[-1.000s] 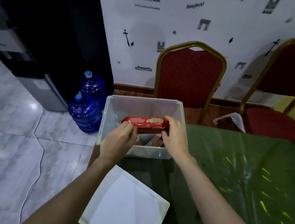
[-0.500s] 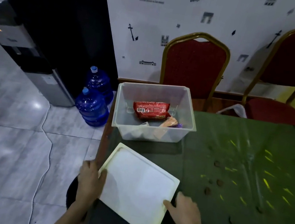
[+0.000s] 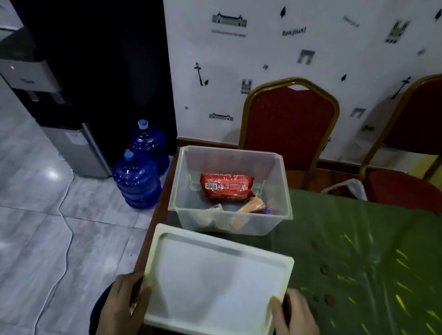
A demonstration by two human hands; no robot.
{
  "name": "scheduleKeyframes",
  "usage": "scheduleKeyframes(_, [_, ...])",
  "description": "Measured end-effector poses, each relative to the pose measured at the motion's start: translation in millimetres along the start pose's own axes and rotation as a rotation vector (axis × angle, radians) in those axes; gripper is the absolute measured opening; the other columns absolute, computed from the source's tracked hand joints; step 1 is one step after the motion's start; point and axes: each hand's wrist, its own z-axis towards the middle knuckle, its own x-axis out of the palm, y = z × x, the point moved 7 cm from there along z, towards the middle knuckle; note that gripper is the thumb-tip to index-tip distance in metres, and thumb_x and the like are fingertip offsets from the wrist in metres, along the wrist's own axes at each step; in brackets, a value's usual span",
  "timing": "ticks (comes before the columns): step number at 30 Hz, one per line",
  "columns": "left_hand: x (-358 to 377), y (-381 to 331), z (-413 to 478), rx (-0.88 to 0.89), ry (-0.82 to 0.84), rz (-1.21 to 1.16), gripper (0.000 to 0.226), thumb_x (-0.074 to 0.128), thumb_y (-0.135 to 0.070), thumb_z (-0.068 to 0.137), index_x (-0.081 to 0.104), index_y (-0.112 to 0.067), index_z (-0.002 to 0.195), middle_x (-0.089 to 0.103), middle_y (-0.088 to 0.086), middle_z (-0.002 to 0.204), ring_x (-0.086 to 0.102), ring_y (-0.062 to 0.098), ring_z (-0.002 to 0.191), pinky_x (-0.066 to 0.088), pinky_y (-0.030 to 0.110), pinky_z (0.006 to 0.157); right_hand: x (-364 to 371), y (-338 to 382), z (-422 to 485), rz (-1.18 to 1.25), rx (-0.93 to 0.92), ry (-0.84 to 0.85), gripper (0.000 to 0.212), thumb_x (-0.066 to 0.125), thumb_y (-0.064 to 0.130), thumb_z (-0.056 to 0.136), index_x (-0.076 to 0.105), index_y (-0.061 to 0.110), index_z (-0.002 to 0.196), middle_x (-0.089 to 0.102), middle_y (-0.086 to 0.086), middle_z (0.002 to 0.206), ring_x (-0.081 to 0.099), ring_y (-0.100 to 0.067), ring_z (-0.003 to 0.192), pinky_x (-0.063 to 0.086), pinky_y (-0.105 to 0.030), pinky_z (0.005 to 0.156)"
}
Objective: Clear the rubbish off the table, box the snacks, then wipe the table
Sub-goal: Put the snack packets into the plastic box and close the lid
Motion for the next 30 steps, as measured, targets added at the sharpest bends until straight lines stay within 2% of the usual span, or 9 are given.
scheduleKeyframes(3, [-0.7,-16.6,42.5,-0.03,-0.091,-0.075,0.034,0.067,-0.002,0.083,0.057,-0.018,0.11,0.048,-0.008,0.093,0.052,0.005,0.079,0.044,0.012,0.066,-24.9,40.7,42.2,0.046,-0.142,-0.159,0.018,0.053,0.025,0.095,0.055,0.021,0.112,0.053,0.011,0.099,0.055,-0.009,0.087,0.04,-0.031,0.071])
scheduleKeyframes(6, [1.5,-47.2,99.5,0.021,-0.137,-0.07,0.029,0.064,-0.003,0.086,0.058,-0.012,0.113,0.047,-0.007,0.096,0.052,0.007,0.077,0.04,0.013,0.07,-32.4,71.4,97.7,0.034,-0.185,-0.219,0.025,0.048,0.024,0.096,0.052,0.018,0.121,0.045,0.009,0.1,0.051,-0.005,0.081,0.039,-0.024,0.066])
scheduleKeyframes(8, [8.5,-62.8,134.6,0.029,-0.127,-0.068,0.026,0.061,-0.006,0.089,0.058,-0.009,0.114,0.049,-0.005,0.1,0.053,0.011,0.081,0.044,0.021,0.072,-31.8,83.6,133.4,-0.009,-0.157,-0.234,0.028,0.045,0.024,0.096,0.049,0.018,0.123,0.042,0.008,0.101,0.051,-0.006,0.082,0.04,-0.02,0.066])
scheduleKeyframes(10, [17.9,-71.2,162.2,0.01,-0.102,-0.008,0.023,0.058,-0.009,0.091,0.058,-0.007,0.115,0.052,0.001,0.103,0.053,0.015,0.087,0.044,0.027,0.075,-30.7,90.0,162.4,-0.091,-0.12,-0.251,0.029,0.044,0.023,0.097,0.05,0.016,0.125,0.045,0.004,0.105,0.052,-0.011,0.088,0.046,-0.026,0.074])
scheduleKeyframes(14, [32.2,-76.5,195.2,-0.032,-0.091,0.11,0.022,0.055,-0.012,0.093,0.059,-0.005,0.113,0.059,0.01,0.106,0.049,0.013,0.088,0.042,0.025,0.076,-24.7,93.9,195.8,-0.253,-0.113,-0.283,0.027,0.046,0.021,0.097,0.053,0.015,0.123,0.055,-0.003,0.111,0.051,-0.016,0.098,0.047,-0.031,0.083])
scheduleKeyframes(20, [46.0,-79.0,212.8,-0.055,-0.107,0.122,0.019,0.055,-0.009,0.093,0.057,-0.003,0.11,0.056,0.011,0.105,0.048,0.014,0.087,0.041,0.026,0.073,-23.6,94.2,224.5,-0.255,-0.113,-0.272,0.025,0.049,0.021,0.097,0.055,0.013,0.119,0.05,-0.005,0.115,0.048,-0.009,0.089,0.047,-0.023,0.075])
scheduleKeyframes(24, [47.7,-75.2,213.1,-0.036,-0.111,0.146,0.02,0.053,-0.008,0.092,0.055,-0.004,0.112,0.054,0.01,0.102,0.05,0.018,0.084,0.04,0.028,0.071,-23.9,98.9,229.6,-0.254,-0.124,-0.25,0.029,0.049,0.02,0.098,0.051,0.013,0.126,0.05,-0.005,0.115,0.056,-0.016,0.089,0.053,-0.029,0.075])
scheduleKeyframes(28, [43.9,-80.1,211.9,0.034,-0.09,0.181,0.043,0.054,-0.003,0.089,0.046,-0.009,0.131,0.042,-0.001,0.098,0.045,0.014,0.082,0.041,0.028,0.07,-24.7,106.8,229.3,-0.29,-0.19,-0.243,0.036,0.049,0.02,0.097,0.043,0.018,0.133,0.049,-0.006,0.109,0.058,-0.02,0.083,0.054,-0.032,0.069])
scheduleKeyframes(30, [44.0,-80.9,212.6,0.06,-0.064,0.212,0.044,0.055,-0.001,0.089,0.047,-0.006,0.132,0.044,0.002,0.095,0.044,0.014,0.079,0.041,0.027,0.068,-24.9,107.9,230.6,-0.316,-0.198,-0.23,0.036,0.048,0.021,0.098,0.042,0.018,0.133,0.048,-0.006,0.109,0.058,-0.019,0.082,0.055,-0.033,0.067])
